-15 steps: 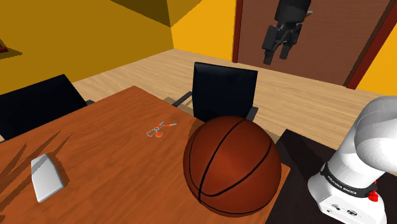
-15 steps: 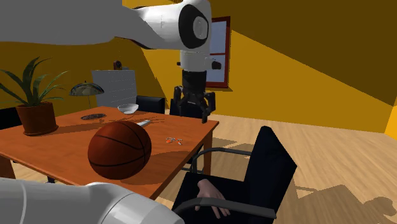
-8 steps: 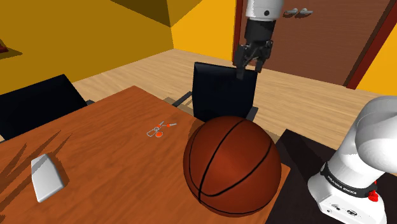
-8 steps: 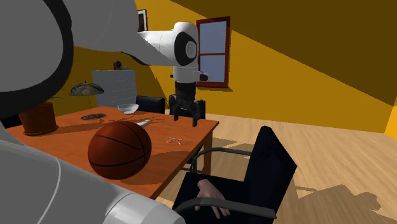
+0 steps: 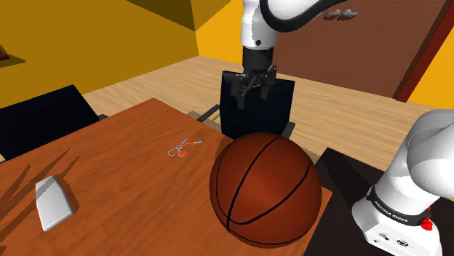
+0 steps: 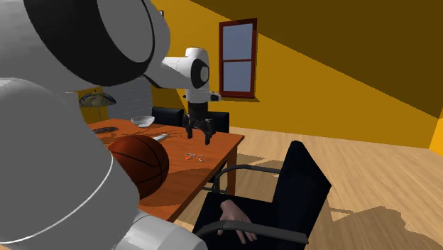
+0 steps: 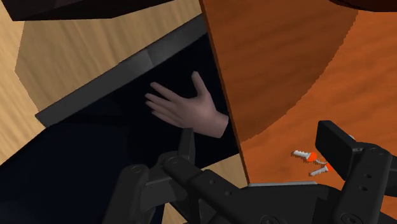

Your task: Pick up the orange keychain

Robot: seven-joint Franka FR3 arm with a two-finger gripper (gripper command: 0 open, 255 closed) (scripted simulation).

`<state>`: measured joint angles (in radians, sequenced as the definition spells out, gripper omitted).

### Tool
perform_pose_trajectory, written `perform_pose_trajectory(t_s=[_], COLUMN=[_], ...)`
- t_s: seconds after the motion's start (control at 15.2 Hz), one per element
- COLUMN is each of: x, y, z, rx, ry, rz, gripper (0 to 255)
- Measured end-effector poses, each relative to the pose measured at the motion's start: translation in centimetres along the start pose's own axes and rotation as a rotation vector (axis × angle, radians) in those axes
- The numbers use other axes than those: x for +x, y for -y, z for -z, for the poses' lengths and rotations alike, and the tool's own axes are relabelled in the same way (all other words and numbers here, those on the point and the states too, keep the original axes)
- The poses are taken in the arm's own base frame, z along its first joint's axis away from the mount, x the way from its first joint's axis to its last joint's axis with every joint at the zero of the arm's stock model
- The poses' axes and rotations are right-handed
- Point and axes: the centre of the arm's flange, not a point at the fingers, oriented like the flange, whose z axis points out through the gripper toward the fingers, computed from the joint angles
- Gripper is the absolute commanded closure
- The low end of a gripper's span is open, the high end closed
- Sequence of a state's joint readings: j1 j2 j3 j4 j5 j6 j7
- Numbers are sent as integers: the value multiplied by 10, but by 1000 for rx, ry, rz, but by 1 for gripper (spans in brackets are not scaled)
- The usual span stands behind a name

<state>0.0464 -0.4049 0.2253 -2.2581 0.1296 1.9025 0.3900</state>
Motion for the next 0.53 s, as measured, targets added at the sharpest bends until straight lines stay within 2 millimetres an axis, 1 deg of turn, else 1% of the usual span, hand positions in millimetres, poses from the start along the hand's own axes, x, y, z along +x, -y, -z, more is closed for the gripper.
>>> perform_pose_trajectory(t_s=[0.2,0.4,0.53], x=[20,35,50], y=[31,59,79], z=[-19,-42,-56], rx=[-7,-15,-19], ry=[5,9,12], rz=[-6,-12,-16], gripper=[0,0,0])
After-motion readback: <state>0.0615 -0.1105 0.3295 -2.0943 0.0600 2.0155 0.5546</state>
